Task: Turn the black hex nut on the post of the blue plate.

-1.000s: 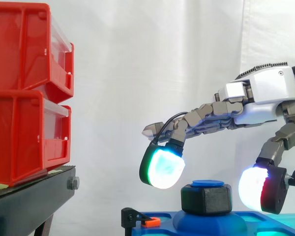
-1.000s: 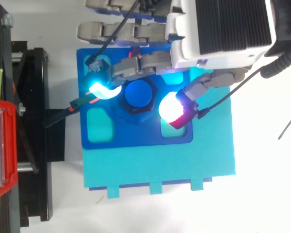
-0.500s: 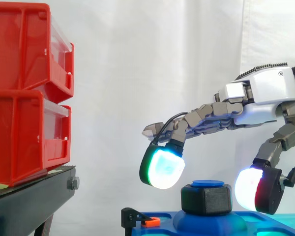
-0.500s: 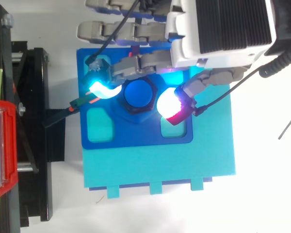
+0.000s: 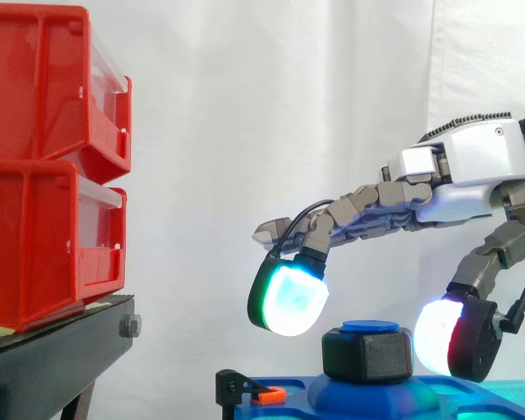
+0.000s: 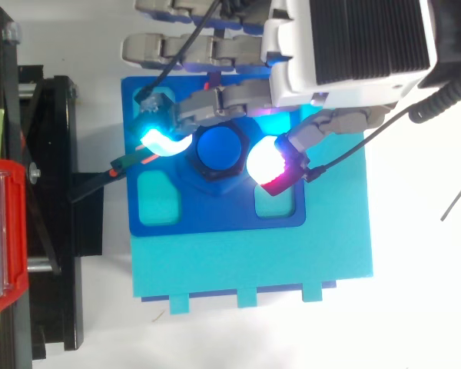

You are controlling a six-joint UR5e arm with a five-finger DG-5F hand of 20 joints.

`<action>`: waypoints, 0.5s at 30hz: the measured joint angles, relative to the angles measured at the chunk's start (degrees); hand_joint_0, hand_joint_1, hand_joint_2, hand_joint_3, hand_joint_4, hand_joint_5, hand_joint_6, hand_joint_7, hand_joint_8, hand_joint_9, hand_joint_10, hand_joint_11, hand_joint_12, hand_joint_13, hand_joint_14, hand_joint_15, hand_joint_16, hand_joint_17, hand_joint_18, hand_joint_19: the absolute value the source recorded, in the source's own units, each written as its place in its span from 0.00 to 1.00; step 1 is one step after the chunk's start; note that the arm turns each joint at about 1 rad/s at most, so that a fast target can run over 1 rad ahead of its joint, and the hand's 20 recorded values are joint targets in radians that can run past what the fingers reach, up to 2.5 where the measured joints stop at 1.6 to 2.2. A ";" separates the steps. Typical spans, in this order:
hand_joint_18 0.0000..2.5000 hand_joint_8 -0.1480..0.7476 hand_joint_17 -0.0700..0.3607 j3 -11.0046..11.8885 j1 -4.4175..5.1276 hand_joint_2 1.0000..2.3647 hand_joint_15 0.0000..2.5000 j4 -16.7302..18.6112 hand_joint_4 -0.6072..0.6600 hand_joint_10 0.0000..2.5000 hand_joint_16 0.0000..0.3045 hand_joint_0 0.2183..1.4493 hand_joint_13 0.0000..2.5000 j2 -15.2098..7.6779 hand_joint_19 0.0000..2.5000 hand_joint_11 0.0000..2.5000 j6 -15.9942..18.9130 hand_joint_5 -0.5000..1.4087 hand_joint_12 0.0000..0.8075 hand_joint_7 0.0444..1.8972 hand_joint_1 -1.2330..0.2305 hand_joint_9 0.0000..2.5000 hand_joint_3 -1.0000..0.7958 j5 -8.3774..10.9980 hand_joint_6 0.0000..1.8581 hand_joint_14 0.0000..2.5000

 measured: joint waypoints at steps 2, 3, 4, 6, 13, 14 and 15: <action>0.00 0.28 0.41 -0.01 0.03 0.00 0.00 0.00 0.41 0.00 0.15 0.22 0.00 -0.01 0.00 0.00 -0.01 0.10 0.38 0.31 0.27 0.00 0.28 0.00 0.27 0.00; 0.00 0.28 0.41 -0.01 0.03 0.00 0.00 0.00 0.42 0.00 0.16 0.22 0.00 -0.01 0.00 0.00 -0.02 0.10 0.38 0.31 0.26 0.00 0.28 0.00 0.27 0.00; 0.00 0.28 0.41 -0.01 0.04 0.00 0.00 0.00 0.42 0.00 0.16 0.22 0.00 0.00 0.00 0.00 -0.03 0.10 0.39 0.31 0.26 0.00 0.28 0.00 0.27 0.00; 0.00 0.28 0.41 -0.01 0.05 0.00 0.00 0.00 0.42 0.00 0.16 0.21 0.00 0.00 0.00 0.00 -0.04 0.10 0.39 0.31 0.26 0.00 0.28 0.00 0.27 0.00; 0.00 0.29 0.42 -0.02 0.05 0.00 0.00 0.28 0.42 0.00 0.16 0.21 0.00 -1.16 0.00 0.00 0.07 0.10 0.39 0.31 0.26 0.00 0.28 -0.02 0.27 0.00; 0.00 0.29 0.41 -0.02 0.04 0.00 0.00 0.40 0.42 0.00 0.16 0.21 0.00 -1.37 0.00 0.00 0.08 0.10 0.39 0.31 0.27 0.00 0.28 -0.04 0.27 0.00; 0.00 0.29 0.42 -0.01 0.03 0.00 0.00 0.52 0.42 0.00 0.16 0.20 0.00 -1.53 0.00 0.00 0.09 0.10 0.39 0.31 0.27 0.00 0.28 -0.08 0.27 0.00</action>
